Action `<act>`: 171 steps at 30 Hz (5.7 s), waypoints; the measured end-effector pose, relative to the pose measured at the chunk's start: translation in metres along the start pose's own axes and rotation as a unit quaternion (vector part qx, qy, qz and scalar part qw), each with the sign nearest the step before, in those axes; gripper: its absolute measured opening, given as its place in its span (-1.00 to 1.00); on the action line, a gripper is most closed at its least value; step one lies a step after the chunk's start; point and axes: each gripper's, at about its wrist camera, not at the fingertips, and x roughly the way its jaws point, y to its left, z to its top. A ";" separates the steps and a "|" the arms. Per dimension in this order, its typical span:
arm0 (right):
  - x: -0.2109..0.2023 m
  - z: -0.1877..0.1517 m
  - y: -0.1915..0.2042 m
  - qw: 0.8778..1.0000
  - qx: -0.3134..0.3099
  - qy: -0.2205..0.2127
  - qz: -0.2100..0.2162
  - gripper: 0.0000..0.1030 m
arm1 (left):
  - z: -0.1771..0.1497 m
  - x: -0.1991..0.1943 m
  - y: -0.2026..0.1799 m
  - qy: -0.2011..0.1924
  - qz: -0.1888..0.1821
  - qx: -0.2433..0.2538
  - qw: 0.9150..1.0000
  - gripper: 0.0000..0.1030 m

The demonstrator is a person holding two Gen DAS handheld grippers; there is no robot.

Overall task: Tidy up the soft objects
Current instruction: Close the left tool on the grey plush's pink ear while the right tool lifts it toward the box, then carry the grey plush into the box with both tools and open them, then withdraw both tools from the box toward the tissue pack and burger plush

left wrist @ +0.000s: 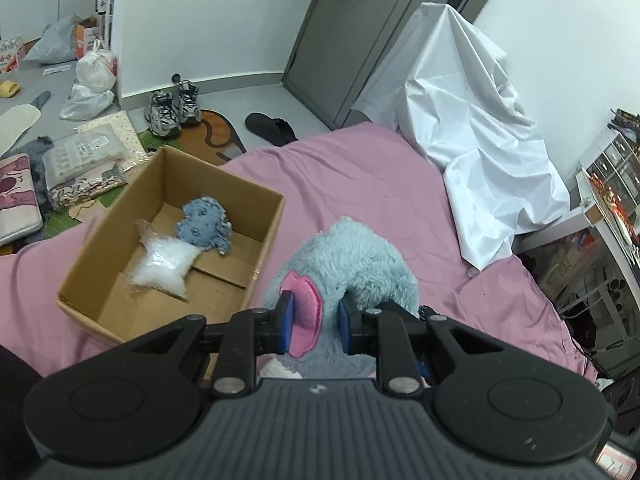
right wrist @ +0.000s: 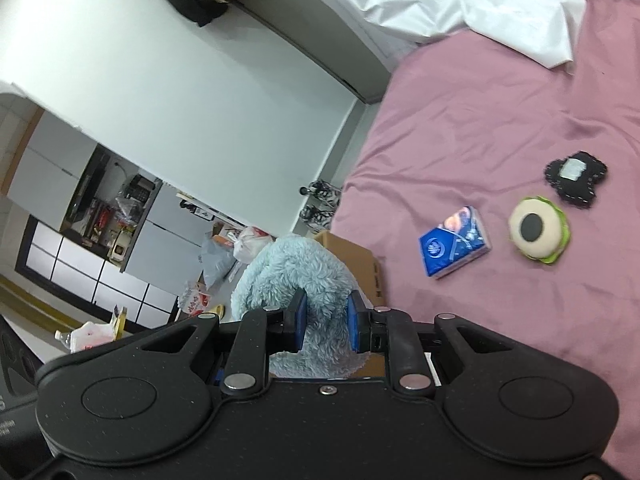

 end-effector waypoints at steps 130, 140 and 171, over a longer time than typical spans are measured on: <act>-0.046 0.005 0.018 0.991 -0.078 0.021 -0.103 1.00 | 0.007 -0.010 0.002 0.044 0.114 0.110 0.986 0.68; -0.066 0.018 0.001 0.991 -0.066 -0.002 -0.119 1.00 | 0.002 -0.007 -0.027 0.039 0.105 0.122 0.986 0.69; -0.077 0.048 -0.057 0.988 -0.009 -0.013 -0.154 1.00 | 0.005 0.042 -0.050 0.051 0.080 0.110 0.989 0.69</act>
